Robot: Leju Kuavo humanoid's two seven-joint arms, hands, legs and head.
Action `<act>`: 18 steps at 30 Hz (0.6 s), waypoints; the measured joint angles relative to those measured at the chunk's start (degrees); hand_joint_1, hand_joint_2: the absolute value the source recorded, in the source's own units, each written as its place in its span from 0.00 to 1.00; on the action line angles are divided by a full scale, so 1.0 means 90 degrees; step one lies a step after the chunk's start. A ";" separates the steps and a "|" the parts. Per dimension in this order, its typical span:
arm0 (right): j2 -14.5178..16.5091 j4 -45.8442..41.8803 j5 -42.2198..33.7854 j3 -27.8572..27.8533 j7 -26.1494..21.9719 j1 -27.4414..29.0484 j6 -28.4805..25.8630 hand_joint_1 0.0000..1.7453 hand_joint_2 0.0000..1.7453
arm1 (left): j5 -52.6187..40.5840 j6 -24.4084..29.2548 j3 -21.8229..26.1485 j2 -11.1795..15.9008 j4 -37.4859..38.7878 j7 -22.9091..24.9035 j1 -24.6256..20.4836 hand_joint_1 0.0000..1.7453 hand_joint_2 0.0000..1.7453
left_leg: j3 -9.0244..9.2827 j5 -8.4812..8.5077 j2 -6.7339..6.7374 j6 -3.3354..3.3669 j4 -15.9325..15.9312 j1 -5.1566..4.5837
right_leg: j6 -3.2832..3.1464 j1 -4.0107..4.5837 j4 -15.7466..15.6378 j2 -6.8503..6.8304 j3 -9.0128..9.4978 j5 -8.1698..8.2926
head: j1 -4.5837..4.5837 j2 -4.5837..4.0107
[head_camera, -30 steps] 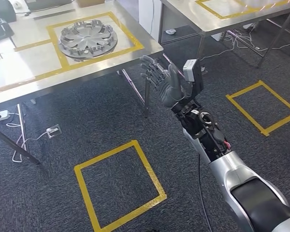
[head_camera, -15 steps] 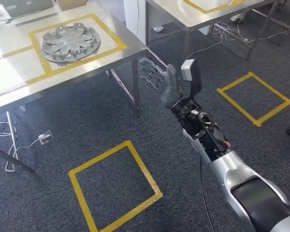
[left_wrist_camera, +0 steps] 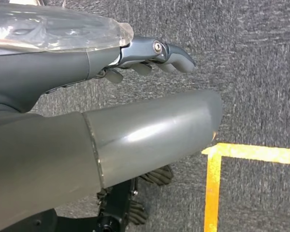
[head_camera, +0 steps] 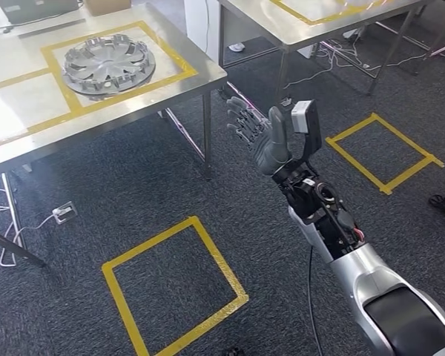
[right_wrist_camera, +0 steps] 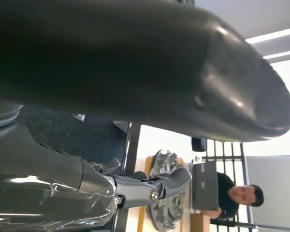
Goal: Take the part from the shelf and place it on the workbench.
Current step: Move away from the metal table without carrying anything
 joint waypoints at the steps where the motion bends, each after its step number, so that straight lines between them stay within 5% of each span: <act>1: -0.0010 -0.0036 0.0008 -0.0012 0.0007 0.0019 -0.0001 0.00 0.00 | -0.0002 0.0000 0.0000 -0.0011 0.0000 0.0001 -0.0004 0.00 0.00 | 0.0016 -0.0011 0.0016 -0.0011 0.0002 -0.0001 | -0.0017 0.0000 -0.0446 -0.0027 0.0213 0.0249 | 0.0009 0.0000; 4: -0.0032 -0.0131 0.0016 -0.0039 0.0022 0.0030 -0.0013 0.00 0.00 | -0.0012 0.0001 -0.0001 -0.0032 0.0000 0.0003 -0.0026 0.00 0.00 | 0.0027 -0.0038 0.0055 -0.0078 0.0026 -0.0040 | -0.0076 0.0028 -0.1580 -0.0128 0.0764 0.0628 | 0.0020 0.0000; 8: -0.0054 -0.0235 0.0027 -0.0083 0.0050 0.0124 -0.0046 0.00 0.00 | -0.0038 0.0001 -0.0008 -0.0046 0.0000 0.0015 -0.0057 0.00 0.00 | -0.0017 -0.0088 0.0084 -0.0203 0.0082 -0.0042 | -0.0194 0.0028 -0.1737 -0.0058 0.0838 0.0661 | -0.0013 0.0000; 10: -0.0058 -0.0287 0.0042 -0.0105 0.0055 0.0131 -0.0053 0.00 0.00 | -0.0058 0.0001 -0.0014 -0.0053 0.0000 0.0037 -0.0091 0.00 0.00 | -0.0225 -0.0384 0.0020 -0.0265 0.0547 -0.0028 | -0.0251 0.0002 -0.1775 -0.0025 0.0846 0.0700 | -0.0049 0.0000; 12: -0.0061 -0.0308 0.0069 -0.0135 0.0069 0.0142 -0.0063 0.00 0.00 | -0.0073 0.0001 -0.0025 -0.0063 0.0000 0.0069 -0.0113 0.00 0.00 | -0.0633 -0.0771 -0.0033 -0.0306 0.1412 -0.0021 | -0.0274 0.0005 -0.1777 0.0017 0.0828 0.0715 | -0.0081 0.0000; 14: -0.0063 -0.0308 0.0095 -0.0159 0.0085 0.0158 -0.0064 0.00 0.00 | -0.0084 0.0001 -0.0044 -0.0083 0.0000 0.0091 -0.0116 0.00 0.00 | -0.0863 -0.0831 -0.0046 -0.0319 0.1860 -0.0015 | -0.0283 0.0008 -0.1773 0.0081 0.0817 0.0722 | -0.0086 0.0000; 15: -0.0063 -0.0308 0.0101 -0.0171 0.0090 0.0159 -0.0055 0.00 0.00 | -0.0089 0.0001 -0.0058 -0.0094 0.0000 0.0097 -0.0123 0.00 0.00 | -0.0809 -0.0687 -0.0052 -0.0311 0.1728 -0.0014 | -0.0284 0.0008 -0.1771 0.0119 0.0815 0.0724 | -0.0089 0.0000; 18: -0.0062 -0.0308 0.0104 -0.0214 0.0106 0.0142 0.0005 0.00 0.00 | -0.0103 0.0001 -0.0086 -0.0095 0.0000 0.0105 -0.0176 0.00 0.00 | -0.0215 -0.0092 -0.0213 -0.0232 0.0466 -0.0014 | -0.0259 0.0019 -0.1752 0.0224 0.0805 0.0726 | -0.0093 0.0000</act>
